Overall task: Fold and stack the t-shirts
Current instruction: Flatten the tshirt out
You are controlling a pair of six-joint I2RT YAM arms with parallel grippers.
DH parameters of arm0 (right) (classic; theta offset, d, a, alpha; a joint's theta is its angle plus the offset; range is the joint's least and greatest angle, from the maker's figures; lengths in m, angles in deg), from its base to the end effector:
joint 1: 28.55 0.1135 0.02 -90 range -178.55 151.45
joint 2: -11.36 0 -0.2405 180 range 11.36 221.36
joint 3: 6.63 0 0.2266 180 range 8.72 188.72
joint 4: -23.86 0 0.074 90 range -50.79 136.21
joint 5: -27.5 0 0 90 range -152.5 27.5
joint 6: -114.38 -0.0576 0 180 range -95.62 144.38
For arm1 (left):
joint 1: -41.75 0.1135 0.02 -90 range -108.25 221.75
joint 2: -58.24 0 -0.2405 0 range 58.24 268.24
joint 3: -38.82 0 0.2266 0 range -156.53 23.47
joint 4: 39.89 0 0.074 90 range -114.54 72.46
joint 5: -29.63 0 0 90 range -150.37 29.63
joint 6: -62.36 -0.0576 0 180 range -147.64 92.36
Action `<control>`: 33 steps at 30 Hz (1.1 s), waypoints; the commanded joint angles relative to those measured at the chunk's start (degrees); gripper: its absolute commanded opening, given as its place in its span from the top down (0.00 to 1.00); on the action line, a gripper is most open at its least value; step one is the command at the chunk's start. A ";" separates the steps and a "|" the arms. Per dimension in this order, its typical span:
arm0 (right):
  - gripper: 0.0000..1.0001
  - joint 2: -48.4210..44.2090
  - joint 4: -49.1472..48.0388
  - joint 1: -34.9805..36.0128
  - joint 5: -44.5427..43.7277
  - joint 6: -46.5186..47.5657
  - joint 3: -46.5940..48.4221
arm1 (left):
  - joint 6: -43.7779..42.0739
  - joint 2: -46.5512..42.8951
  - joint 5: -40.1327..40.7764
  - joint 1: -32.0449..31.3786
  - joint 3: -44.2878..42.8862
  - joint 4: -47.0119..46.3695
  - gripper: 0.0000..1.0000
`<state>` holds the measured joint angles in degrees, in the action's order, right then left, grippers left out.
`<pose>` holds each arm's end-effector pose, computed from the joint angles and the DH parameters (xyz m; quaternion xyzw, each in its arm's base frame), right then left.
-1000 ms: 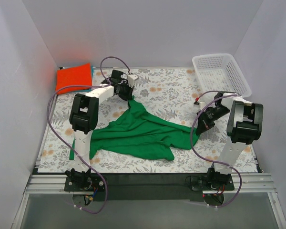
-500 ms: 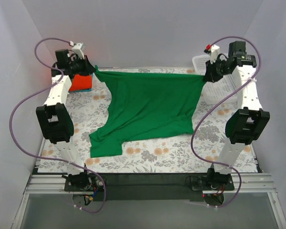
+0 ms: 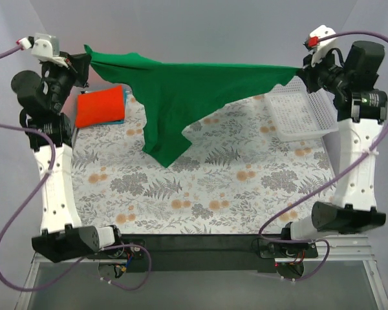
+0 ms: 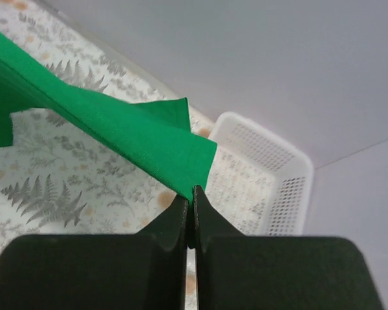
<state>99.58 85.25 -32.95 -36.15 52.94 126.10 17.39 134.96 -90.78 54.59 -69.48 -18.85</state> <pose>0.2954 0.0029 0.4763 -0.2964 0.7364 0.0110 0.6081 0.2789 0.0337 0.4889 -0.1219 0.6374 -0.3668 0.6666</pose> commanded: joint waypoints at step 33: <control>0.99 -14.67 -32.76 11.22 -11.03 14.49 -28.38 | -17.97 -35.33 26.47 2.01 31.82 19.70 1.00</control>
<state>81.95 53.80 -26.68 -38.16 60.48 105.76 1.70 100.50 -70.11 55.36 -43.71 -5.73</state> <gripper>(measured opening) 0.031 0.025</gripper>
